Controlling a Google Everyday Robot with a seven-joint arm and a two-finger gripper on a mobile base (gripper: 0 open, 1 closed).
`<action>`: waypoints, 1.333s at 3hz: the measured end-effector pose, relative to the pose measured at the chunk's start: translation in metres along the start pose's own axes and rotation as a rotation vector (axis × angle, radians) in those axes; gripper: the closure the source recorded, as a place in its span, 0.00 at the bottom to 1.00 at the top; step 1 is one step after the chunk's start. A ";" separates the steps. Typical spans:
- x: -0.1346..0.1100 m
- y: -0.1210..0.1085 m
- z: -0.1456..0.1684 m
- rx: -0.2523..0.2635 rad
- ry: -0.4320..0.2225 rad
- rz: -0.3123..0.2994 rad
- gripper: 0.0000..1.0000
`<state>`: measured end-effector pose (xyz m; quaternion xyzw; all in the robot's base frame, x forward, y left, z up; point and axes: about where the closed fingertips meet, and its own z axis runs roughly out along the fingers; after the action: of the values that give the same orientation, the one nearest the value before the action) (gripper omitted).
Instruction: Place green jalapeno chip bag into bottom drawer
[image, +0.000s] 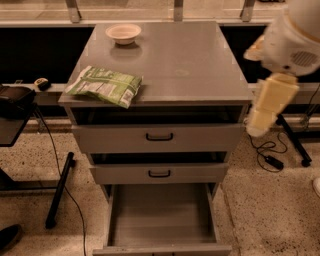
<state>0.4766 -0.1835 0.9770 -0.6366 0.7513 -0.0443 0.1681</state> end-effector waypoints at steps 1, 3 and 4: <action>-0.064 -0.040 0.027 0.001 -0.027 -0.132 0.00; -0.220 -0.089 0.134 -0.077 -0.029 -0.331 0.00; -0.261 -0.099 0.175 -0.096 -0.040 -0.311 0.00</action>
Offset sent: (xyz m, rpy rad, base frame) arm 0.1729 0.2678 -0.0374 -0.0512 0.0274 0.4899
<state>0.6581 0.0778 0.8920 -0.7535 0.6413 -0.0214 0.1435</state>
